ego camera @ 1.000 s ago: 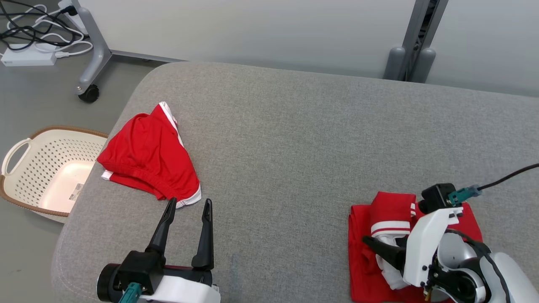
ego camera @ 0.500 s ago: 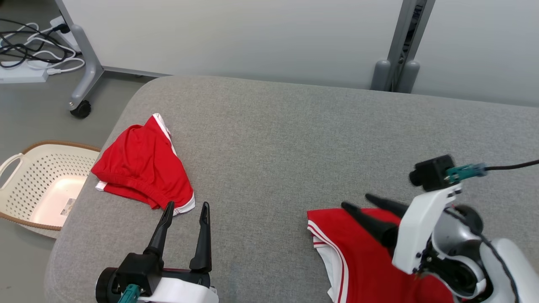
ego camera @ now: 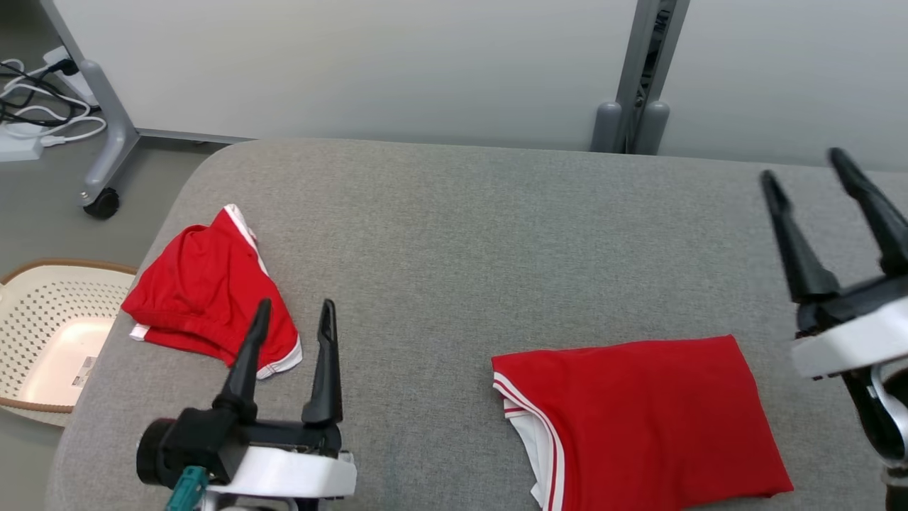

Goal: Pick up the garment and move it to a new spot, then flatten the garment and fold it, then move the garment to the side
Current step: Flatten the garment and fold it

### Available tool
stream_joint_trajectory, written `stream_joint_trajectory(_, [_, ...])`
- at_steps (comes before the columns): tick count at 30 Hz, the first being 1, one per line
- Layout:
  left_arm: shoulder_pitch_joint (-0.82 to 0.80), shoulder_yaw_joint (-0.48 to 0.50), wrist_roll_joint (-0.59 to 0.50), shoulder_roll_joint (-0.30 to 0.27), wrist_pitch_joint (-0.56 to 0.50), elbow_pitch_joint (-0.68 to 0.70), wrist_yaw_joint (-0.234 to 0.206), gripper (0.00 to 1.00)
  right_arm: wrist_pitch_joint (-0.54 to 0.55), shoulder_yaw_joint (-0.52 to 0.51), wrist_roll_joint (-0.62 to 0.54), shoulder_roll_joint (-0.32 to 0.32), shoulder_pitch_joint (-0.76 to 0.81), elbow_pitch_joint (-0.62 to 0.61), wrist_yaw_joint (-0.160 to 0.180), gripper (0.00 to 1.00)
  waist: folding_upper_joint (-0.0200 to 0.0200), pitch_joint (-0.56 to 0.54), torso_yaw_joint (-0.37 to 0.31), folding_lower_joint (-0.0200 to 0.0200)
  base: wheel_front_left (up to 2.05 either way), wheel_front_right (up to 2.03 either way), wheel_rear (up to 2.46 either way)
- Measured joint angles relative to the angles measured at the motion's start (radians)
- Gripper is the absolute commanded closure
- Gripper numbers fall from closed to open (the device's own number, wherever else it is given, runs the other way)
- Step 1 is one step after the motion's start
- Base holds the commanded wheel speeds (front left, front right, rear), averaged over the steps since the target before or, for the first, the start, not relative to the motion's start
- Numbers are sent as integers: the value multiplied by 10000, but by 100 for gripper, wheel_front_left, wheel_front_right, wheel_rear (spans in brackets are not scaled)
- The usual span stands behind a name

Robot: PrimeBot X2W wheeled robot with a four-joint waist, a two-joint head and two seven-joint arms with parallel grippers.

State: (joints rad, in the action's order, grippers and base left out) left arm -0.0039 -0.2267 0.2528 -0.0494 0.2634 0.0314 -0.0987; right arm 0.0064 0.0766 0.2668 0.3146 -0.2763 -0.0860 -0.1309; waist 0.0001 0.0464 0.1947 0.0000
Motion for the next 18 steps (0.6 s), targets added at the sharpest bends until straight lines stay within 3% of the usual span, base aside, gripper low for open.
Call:
stream_joint_trajectory(4, [-82, 169, -100, 4, 0, 201, -38, 0, -1310, -568, -481, -196, 561, 240, -2, 0, 0, 37, -123, 0, 0, 0, 0])
stream_joint_trajectory(8, [-91, 474, -157, 2, 0, 378, -54, 0, -2382, -1453, -934, -878, 1451, 336, 0, 0, 0, 57, -303, 0, 0, 0, 0])
stream_joint_trajectory(10, [-78, 606, -232, 0, 0, 460, -10, 0, -2585, -1979, -1101, -1569, 2127, 359, 0, 0, 0, 81, -462, 0, 0, 0, 0])
stream_joint_trajectory(18, [221, 734, -63, 6, 0, 407, 98, 0, -2667, -2359, -1206, -2343, 2987, 328, 0, 0, 0, 119, -719, 0, 0, 0, 0])
